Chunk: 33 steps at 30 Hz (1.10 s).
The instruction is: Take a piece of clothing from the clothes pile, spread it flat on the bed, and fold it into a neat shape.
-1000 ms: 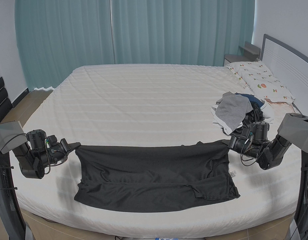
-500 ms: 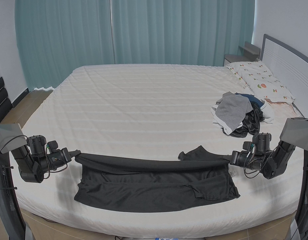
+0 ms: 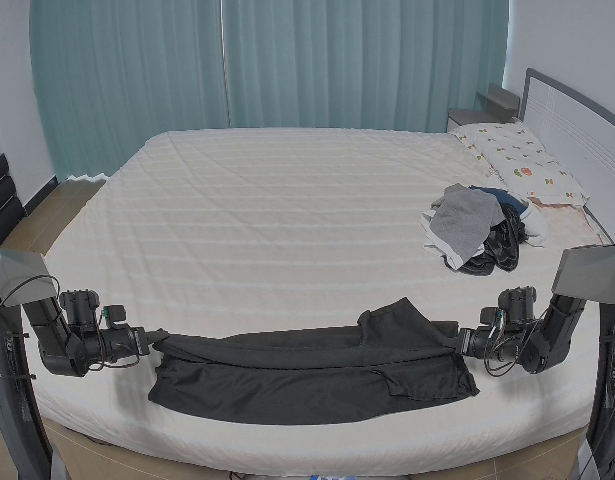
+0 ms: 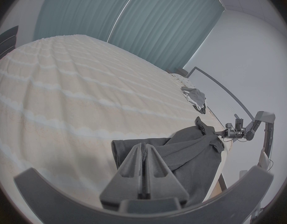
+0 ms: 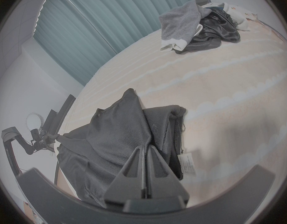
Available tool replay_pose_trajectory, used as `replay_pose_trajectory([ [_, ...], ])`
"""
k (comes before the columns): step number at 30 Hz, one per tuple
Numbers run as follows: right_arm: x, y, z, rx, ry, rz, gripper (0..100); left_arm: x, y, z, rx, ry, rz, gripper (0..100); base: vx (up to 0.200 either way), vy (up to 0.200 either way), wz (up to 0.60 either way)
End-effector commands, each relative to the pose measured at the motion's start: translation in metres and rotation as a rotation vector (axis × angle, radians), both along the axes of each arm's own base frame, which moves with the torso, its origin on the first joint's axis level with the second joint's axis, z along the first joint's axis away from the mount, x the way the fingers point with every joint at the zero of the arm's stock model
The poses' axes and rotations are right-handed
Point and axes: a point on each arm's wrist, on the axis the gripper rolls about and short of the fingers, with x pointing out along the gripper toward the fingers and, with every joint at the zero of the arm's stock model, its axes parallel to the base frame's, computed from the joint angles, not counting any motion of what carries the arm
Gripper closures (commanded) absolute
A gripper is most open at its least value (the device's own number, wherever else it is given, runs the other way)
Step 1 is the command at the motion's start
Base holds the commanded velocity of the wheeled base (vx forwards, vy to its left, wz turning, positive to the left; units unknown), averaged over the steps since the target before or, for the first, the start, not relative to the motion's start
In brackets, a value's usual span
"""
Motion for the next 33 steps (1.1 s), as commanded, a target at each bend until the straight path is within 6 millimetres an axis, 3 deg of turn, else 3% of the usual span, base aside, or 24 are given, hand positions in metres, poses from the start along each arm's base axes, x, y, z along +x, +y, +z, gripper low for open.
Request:
replay_pose_trajectory([
  [1, -0.003, 0.000, -0.009, -0.002, 0.033, 0.001, 100, -0.003, -0.003, -0.004, 0.003, 0.014, -0.013, 100, 0.000, 0.000, 0.00],
  [11, -0.013, -0.001, -0.013, -0.001, 0.011, -0.003, 100, -0.004, -0.005, -0.005, 0.006, 0.024, -0.022, 100, 0.000, 0.000, 0.00],
  [12, -0.013, 0.000, -0.015, -0.001, 0.014, 0.000, 0, -0.005, -0.006, -0.007, 0.010, 0.027, -0.027, 0, 0.000, 0.000, 0.00],
  [18, -0.015, 0.000, -0.007, 0.010, -0.023, -0.003, 0, -0.006, -0.004, -0.014, 0.046, 0.010, -0.047, 0, 0.000, 0.000, 0.00],
  [24, -0.017, -0.004, 0.005, 0.033, -0.071, -0.025, 0, -0.008, 0.004, -0.009, -0.020, -0.009, -0.081, 0, 0.000, 0.000, 0.00],
  [33, -0.011, -0.011, 0.010, 0.100, -0.084, -0.104, 0, 0.009, 0.014, 0.027, -0.274, 0.051, 0.029, 0, 0.000, 0.000, 0.00],
])
